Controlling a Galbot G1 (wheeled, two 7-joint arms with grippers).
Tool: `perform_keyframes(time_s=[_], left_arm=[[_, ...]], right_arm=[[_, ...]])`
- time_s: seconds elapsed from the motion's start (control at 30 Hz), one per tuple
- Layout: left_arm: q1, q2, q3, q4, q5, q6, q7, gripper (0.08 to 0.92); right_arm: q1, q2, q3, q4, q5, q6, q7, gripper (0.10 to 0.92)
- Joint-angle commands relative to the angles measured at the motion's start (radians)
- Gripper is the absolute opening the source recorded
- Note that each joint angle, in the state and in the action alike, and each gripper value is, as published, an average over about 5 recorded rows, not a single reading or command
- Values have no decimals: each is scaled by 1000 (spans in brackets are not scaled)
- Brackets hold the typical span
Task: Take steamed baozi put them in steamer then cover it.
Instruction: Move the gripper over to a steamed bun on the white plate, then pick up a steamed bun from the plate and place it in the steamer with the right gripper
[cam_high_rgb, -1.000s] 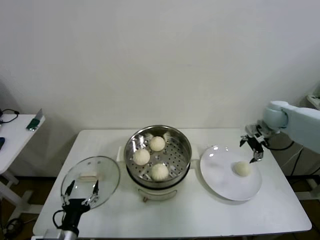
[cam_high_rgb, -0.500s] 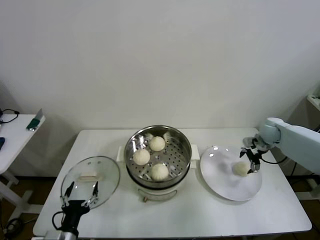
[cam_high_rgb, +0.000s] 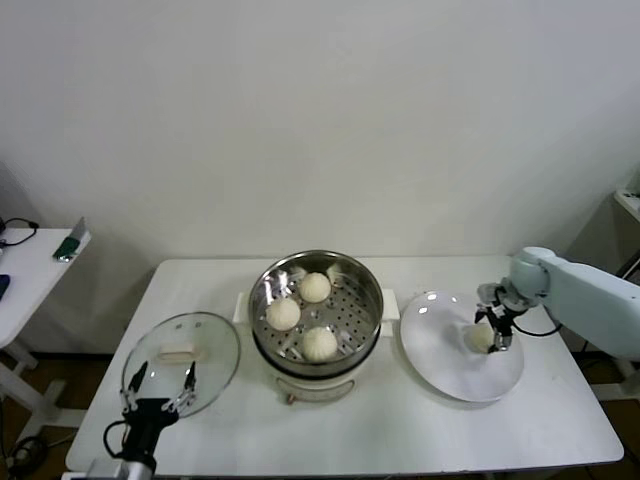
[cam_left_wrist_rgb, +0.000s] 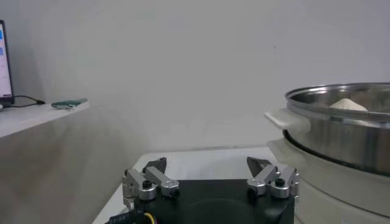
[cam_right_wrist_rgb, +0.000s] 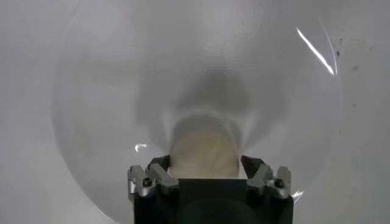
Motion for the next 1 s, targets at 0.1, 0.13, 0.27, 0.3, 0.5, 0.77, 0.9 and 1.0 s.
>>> perform_keyframes(time_s=[0.1,0.13,0.27,0.3,0.5,0.77,0.9,1.0], left_arm=[[-2,-1,1,3,-1,-1,-1,823],[-2,-2,1,3,-1,-1,-1,823],[-5,-3,4,2,0,0,-1,823],[-6,-3,5,2,0,1,-1,823],[-10,0,9,0,0,3,-1,823],[-13,13,7,-8,-2,7,0,823],[-12,15,8,-12,-5,8,1,823],[-10,16,8,-14,-5,7,1,823]], right_arm=[[19,-2,-3,6,-18,-10,1,721],[36,-6,-18,18,-9,-15,1,711],[166,-32,-144,113,64,-46,4,696],[223,-38,-197,151,92,-55,6,694],[695,-8,-569,406,329,-105,10,687],[1052,151,-632,610,682,-197,25,687],[1031,217,-542,670,844,-295,115,687],[959,252,-481,693,902,-372,196,687]])
